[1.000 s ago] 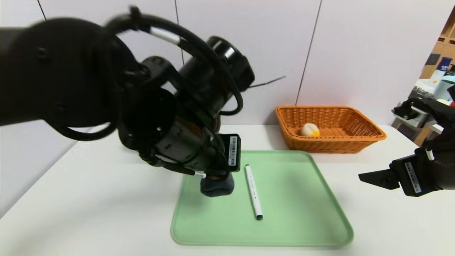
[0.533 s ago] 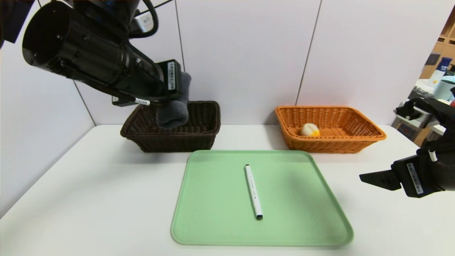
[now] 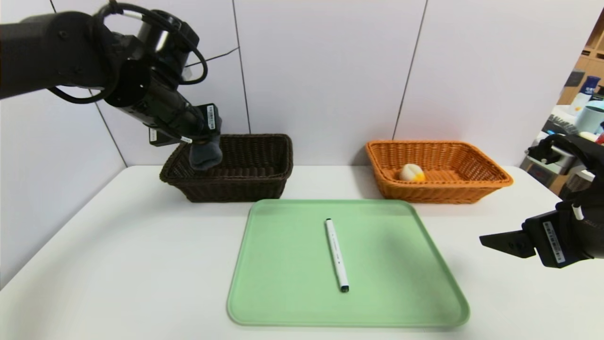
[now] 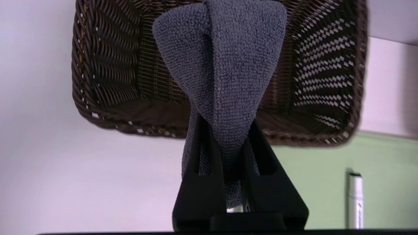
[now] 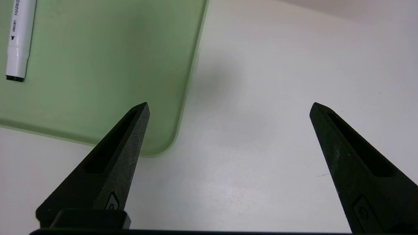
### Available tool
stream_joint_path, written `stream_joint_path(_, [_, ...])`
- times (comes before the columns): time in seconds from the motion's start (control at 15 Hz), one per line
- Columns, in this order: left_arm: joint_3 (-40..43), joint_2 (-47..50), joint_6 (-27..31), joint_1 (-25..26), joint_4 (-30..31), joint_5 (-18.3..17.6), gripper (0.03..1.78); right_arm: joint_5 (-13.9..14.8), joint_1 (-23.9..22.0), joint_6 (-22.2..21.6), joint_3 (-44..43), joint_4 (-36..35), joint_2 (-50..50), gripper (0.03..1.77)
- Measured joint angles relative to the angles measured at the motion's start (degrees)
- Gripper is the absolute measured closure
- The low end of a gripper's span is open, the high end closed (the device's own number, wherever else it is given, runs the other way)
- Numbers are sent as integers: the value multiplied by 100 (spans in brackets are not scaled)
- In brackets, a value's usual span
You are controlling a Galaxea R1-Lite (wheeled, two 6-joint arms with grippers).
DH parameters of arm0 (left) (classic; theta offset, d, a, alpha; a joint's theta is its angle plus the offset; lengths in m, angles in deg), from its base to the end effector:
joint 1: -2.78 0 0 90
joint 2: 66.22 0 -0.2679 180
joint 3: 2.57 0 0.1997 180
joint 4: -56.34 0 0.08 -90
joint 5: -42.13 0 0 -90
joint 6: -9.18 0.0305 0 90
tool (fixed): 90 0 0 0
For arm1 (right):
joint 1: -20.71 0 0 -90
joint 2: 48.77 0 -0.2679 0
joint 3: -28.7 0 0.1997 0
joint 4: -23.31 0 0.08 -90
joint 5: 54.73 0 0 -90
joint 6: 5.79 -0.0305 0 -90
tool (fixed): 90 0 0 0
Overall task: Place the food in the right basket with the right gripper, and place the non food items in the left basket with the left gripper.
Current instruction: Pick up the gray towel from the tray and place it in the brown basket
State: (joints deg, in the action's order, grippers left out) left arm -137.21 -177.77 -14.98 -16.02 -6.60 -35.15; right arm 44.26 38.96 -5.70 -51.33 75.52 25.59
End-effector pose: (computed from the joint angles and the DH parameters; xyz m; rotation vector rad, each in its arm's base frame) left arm 0.3490 -0.1117 0.2572 -0.2165 0.6765 0.0406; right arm 0.1936 0.0588 0.1978 -0.1930 0.7902 0.1532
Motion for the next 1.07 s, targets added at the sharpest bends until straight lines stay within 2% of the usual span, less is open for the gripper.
stream_joint_path(0.33, [-52, -629, 189, 572, 479, 0, 162, 0, -6, 6, 134, 9, -179, 10])
stream_joint_path(0.73, [-60, -887, 187, 668, 525, 0, 162, 2, -6, 12, 190, 2, -243, 10])
stream_joint_path(0.87, [-60, -920, 187, 670, 556, 0, 127, 2, -6, 6, 236, -4, -245, 10])
stream_joint_path(1.07, [-60, -944, 190, 667, 581, 2, 90, 2, -9, 4, 256, -50, -223, 10])
